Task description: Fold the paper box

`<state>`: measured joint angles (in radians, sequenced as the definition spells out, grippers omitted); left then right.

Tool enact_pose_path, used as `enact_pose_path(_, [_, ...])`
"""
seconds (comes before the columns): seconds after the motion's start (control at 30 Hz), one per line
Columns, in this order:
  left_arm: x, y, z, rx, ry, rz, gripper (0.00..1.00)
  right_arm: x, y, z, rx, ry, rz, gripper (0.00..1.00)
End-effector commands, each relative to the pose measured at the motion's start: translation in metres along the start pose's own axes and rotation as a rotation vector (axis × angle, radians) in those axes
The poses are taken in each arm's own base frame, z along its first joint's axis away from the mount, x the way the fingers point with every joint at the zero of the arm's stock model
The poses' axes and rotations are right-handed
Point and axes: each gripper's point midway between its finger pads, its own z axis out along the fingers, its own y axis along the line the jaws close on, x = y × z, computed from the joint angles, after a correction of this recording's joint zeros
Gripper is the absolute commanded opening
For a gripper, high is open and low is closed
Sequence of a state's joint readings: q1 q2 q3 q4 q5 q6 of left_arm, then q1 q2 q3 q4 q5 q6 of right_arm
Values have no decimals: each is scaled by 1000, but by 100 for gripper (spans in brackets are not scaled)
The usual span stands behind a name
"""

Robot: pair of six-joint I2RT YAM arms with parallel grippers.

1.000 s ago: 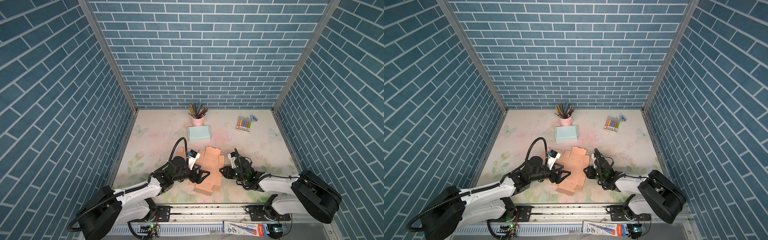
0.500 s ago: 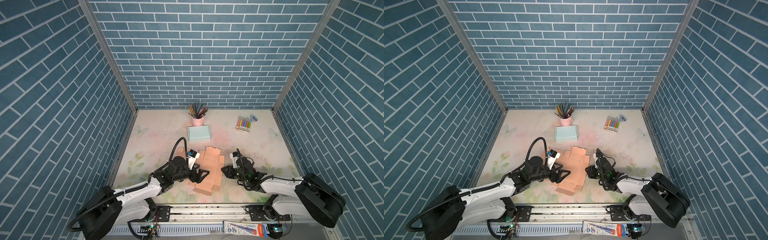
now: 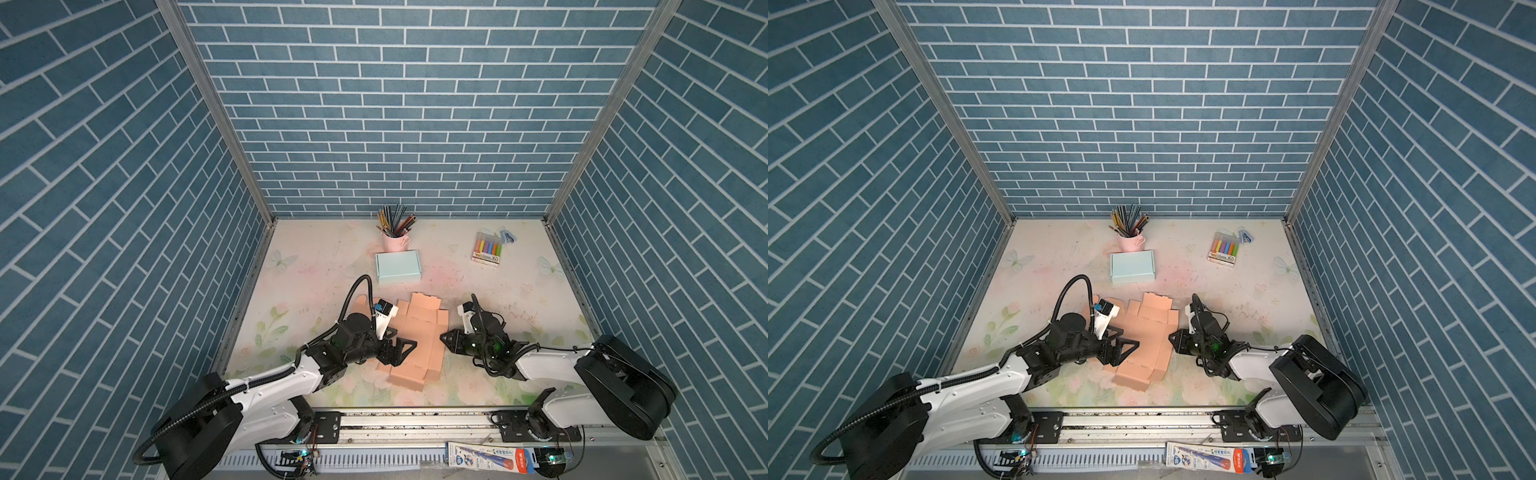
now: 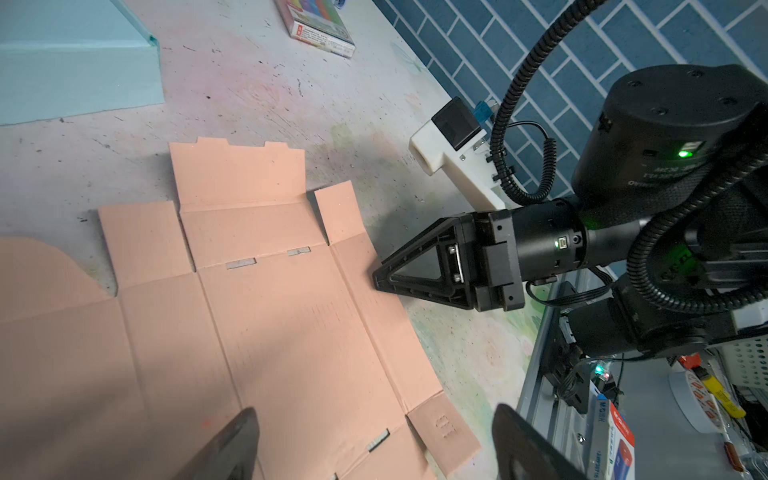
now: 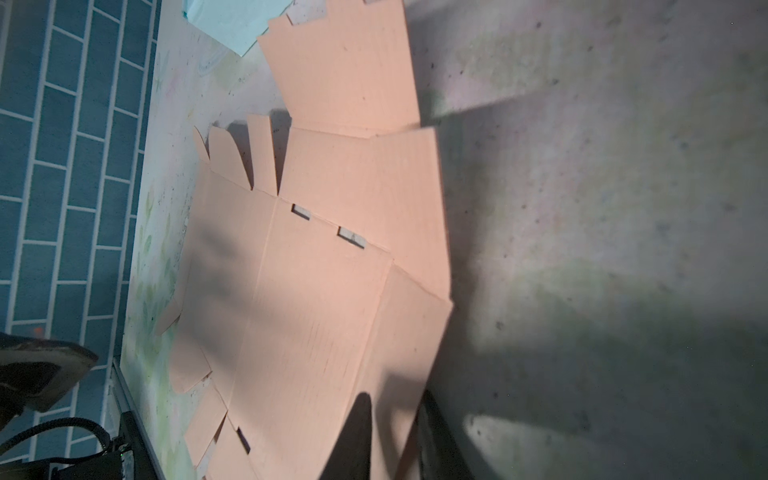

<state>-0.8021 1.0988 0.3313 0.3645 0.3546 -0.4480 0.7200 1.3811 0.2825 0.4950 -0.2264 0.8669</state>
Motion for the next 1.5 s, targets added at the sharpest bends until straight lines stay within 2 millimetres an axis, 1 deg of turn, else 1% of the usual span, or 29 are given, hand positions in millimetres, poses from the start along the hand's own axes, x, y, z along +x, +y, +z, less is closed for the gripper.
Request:
enact_pose_path(0.0, [-3,3,0,-23,-11,21,88,-6,5,2,-31,-9,36,21])
enact_pose_path(0.2, [-5,4,-4,-40,-26,25,89,-6,0,1,-41,-15,61,14])
enact_pose_path(0.4, [-14,5,-7,-61,-59,32,88,-12,4,-3,-54,-21,54,5])
enact_pose_path(0.57, [-18,7,-7,-81,-63,34,88,-14,7,-6,-30,13,-19,3])
enact_pose_path(0.67, [-17,10,-8,-96,-63,34,88,-15,-1,-12,24,36,-59,2])
enact_pose_path(0.8, [-17,13,-8,-108,-62,38,88,-18,-17,-22,66,61,-65,0])
enact_pose_path(0.93, [-18,15,-7,-119,-61,39,88,-21,-27,-28,119,91,-115,1])
enact_pose_path(1.1, [-18,16,-4,-124,-54,36,88,-18,-31,-21,165,208,-195,2])
enact_pose_path(1.23, [-17,15,-4,-123,-53,34,88,-25,-29,-19,160,196,-202,3])
enact_pose_path(1.33, [-16,17,-6,-129,-58,31,88,-29,-29,-17,155,178,-192,6])
enact_pose_path(1.47, [-15,18,-6,-133,-56,30,88,-35,-22,-17,122,141,-167,15])
